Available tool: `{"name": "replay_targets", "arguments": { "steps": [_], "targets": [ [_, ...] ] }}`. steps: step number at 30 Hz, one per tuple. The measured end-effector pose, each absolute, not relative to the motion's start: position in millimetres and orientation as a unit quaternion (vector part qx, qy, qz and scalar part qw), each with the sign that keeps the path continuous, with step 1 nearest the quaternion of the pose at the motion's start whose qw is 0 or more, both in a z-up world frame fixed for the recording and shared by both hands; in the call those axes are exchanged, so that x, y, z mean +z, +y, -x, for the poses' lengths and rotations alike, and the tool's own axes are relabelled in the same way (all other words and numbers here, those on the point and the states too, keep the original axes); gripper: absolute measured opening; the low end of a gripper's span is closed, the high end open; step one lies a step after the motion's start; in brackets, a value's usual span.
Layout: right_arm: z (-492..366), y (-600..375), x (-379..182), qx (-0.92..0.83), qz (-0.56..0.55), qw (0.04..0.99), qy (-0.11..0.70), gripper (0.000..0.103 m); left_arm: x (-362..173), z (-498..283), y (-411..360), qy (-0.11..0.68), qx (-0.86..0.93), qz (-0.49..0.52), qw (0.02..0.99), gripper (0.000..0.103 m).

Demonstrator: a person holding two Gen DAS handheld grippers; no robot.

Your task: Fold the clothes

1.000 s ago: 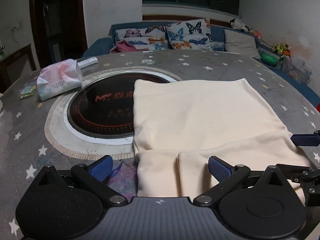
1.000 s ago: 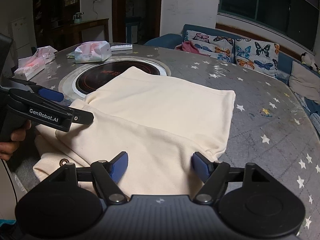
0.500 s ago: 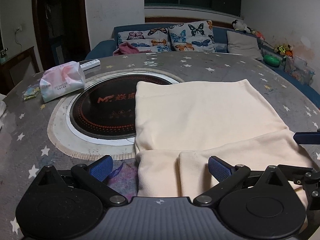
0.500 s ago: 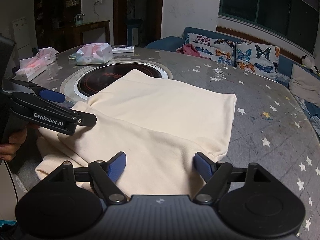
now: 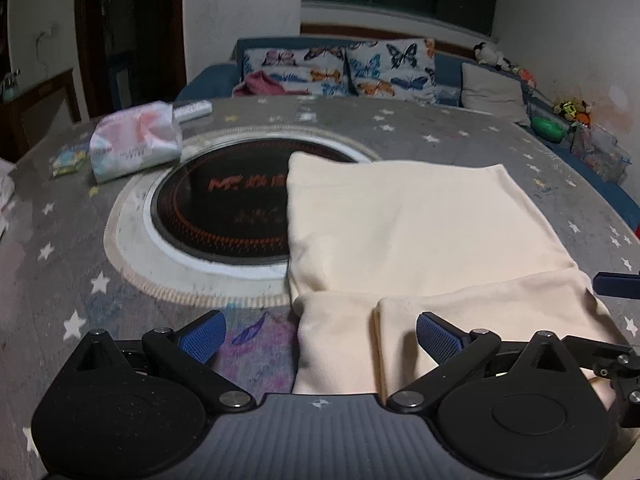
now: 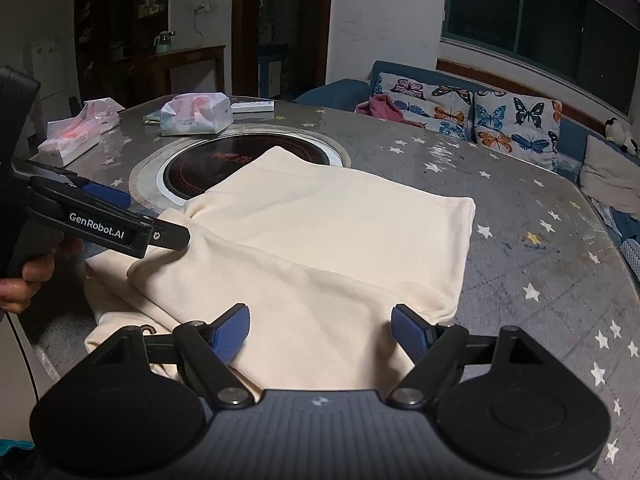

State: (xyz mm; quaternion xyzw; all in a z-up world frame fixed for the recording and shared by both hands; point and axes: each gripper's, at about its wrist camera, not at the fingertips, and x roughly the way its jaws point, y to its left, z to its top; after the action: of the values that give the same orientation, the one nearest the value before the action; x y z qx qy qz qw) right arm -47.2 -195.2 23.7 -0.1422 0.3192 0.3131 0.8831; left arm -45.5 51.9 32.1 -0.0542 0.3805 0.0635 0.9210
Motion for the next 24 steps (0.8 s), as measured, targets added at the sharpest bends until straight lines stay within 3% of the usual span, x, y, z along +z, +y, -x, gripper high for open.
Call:
{"name": "replay_targets", "arguments": {
  "steps": [11, 24],
  "targets": [
    [46, -201, 13, 0.298, 0.165, 0.874, 0.346, 0.081, 24, 57, 43, 0.397, 0.025, 0.009, 0.917, 0.103],
    [57, -222, 42, 0.327, 0.222, 0.864, 0.313, 0.078, 45, 126, 33, 0.341, -0.091, -0.104, 0.930, 0.102]
  ]
}}
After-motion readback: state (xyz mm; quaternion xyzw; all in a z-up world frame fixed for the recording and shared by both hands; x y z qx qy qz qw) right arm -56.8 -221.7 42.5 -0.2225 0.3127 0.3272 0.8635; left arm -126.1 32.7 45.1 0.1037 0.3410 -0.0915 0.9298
